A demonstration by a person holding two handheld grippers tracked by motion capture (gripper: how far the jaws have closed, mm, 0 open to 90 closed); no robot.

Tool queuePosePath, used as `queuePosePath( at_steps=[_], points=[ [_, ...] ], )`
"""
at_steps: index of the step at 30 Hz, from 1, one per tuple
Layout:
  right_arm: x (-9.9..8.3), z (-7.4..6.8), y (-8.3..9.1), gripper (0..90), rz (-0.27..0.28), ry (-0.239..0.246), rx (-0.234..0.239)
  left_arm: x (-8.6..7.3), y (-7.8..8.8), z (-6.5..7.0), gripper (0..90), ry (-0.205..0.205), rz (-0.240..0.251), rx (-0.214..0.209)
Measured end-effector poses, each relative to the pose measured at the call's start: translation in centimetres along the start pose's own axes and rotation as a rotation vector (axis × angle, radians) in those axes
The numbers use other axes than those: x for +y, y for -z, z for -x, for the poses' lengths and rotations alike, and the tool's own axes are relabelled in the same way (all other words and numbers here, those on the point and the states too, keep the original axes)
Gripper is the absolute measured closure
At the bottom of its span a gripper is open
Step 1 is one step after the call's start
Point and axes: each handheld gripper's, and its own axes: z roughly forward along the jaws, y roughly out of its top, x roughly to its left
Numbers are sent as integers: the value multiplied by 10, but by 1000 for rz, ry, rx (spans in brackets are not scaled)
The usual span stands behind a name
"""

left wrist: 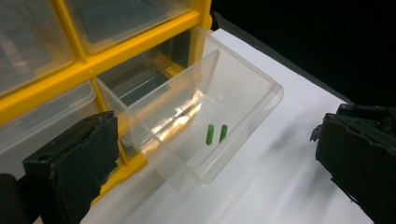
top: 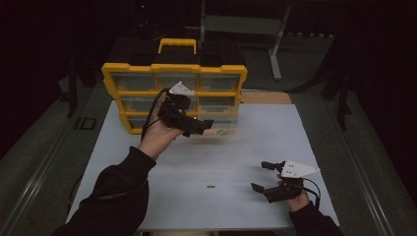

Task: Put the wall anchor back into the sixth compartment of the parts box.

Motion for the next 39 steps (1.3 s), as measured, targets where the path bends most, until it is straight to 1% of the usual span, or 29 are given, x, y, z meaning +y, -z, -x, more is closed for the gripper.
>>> queuePosePath(
  at_steps=[3,6,8,10,12,13,14,16,17,18,19,23,24,26,29,30,31,32,33,35,37,38,39],
  points=[
    [0,0,0,121,0,2,-1,-5,1,-1,0,0,3,-6],
    [0,0,0,121,0,2,-1,-15,4,-1,0,-15,-4,-4],
    [0,0,0,121,0,2,-1,-18,4,-2,0,-20,-4,-6],
    [0,0,0,121,0,1,0,-22,5,-3,0,-17,-6,-11],
    [0,0,0,121,-1,1,0,-26,6,-3,0,-13,-2,-25],
    [0,0,0,121,-2,3,-1,-28,6,-3,0,-17,-3,-29],
    [0,0,0,121,-3,4,0,-31,5,-1,0,-36,-8,-33],
    [0,0,0,121,-2,3,0,-33,5,1,0,-42,-9,-37],
    [0,0,0,121,-2,3,0,-35,4,1,0,-52,-13,-44],
    [0,0,0,121,-2,2,1,-39,4,4,0,-72,-11,-39],
    [0,0,0,121,-2,2,1,-39,4,4,0,-72,-11,-39],
    [0,-1,0,121,-3,3,2,-47,4,6,0,-90,12,-33],
    [0,-1,0,121,-3,2,1,-52,4,7,0,-104,25,-52],
    [0,0,0,121,-3,1,1,-54,3,8,0,-105,28,-57],
    [0,-1,0,121,-3,2,2,-61,3,9,0,-130,37,-66],
    [0,-1,0,121,-3,2,2,-63,3,10,0,-133,47,-73],
    [0,-1,0,121,-4,3,2,-66,2,10,0,-140,50,-85],
    [0,-1,0,121,-4,3,2,-68,2,11,0,-147,51,-87],
    [0,-1,0,121,-4,3,1,-73,1,11,0,-156,58,-98],
    [0,-1,0,121,-4,3,2,-76,1,12,0,-161,62,-103],
    [0,-1,0,121,-6,3,2,-81,1,11,0,-163,76,-122],
    [0,-1,0,121,-6,4,2,-85,1,11,0,-183,96,-127],
    [0,-1,0,121,-6,4,2,-85,1,11,0,-183,96,-127]
  ],
)
